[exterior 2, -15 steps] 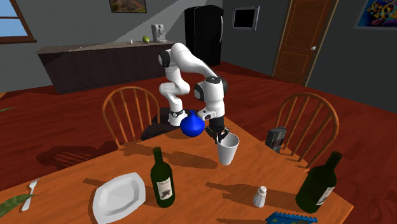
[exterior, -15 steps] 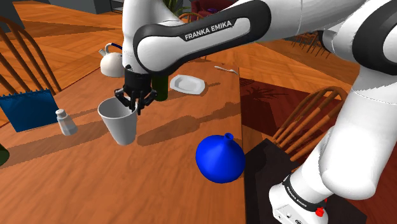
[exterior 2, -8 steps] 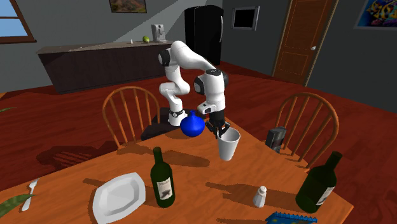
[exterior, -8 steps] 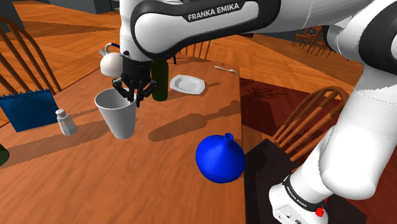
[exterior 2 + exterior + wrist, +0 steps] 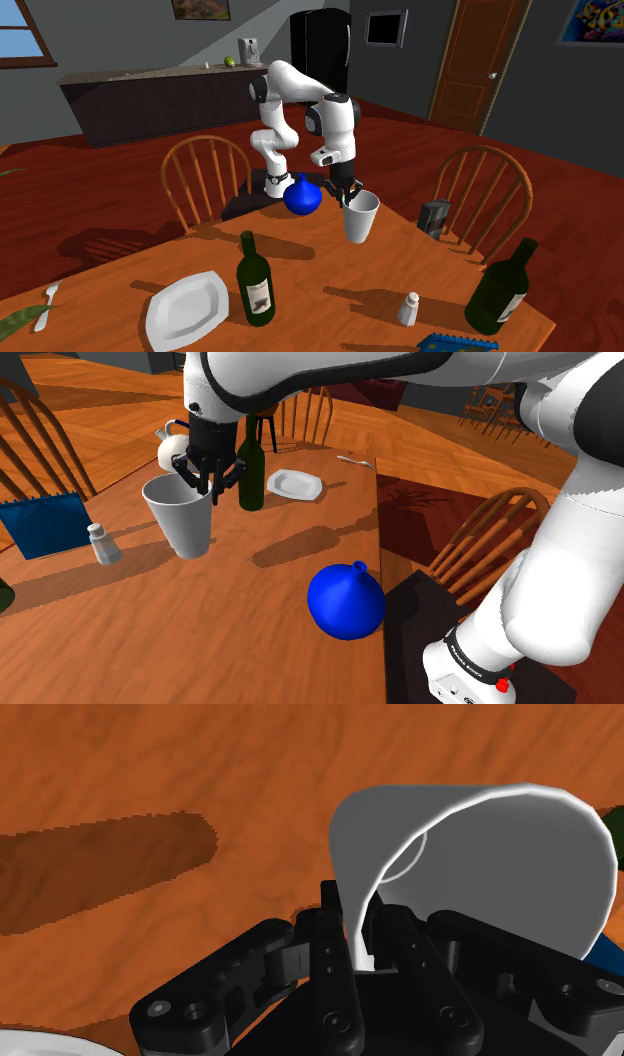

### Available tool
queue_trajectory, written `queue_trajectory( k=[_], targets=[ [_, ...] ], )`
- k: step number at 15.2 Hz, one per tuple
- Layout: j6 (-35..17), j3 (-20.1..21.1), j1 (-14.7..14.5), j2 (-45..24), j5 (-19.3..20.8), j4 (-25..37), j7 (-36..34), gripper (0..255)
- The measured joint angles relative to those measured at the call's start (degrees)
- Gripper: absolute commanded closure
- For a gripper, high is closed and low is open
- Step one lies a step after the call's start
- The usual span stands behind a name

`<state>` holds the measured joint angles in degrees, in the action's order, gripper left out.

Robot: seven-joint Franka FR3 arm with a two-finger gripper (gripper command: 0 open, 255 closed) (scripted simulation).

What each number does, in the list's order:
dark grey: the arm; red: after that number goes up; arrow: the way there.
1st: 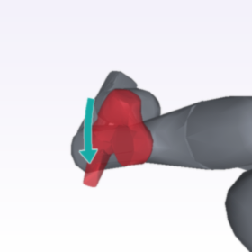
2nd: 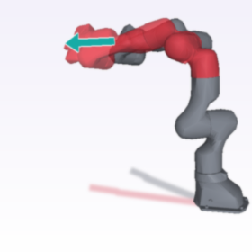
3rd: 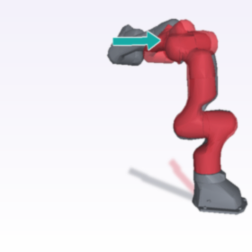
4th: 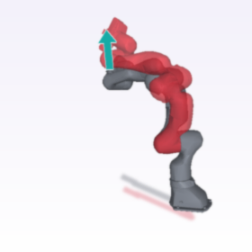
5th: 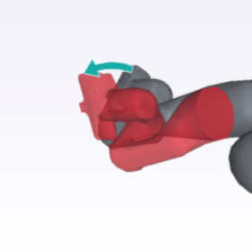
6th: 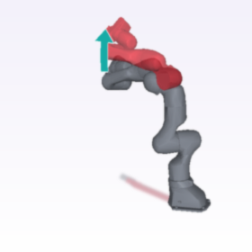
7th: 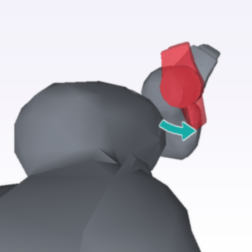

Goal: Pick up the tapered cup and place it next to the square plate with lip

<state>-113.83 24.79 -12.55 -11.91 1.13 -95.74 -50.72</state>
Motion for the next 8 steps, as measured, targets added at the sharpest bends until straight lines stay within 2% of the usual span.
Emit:
queue_trajectory(
  k=[8],
  targets=[
    [6.0,0.1,-0.2,0.0,0.0,6.0,-0.2,255]
  ],
)
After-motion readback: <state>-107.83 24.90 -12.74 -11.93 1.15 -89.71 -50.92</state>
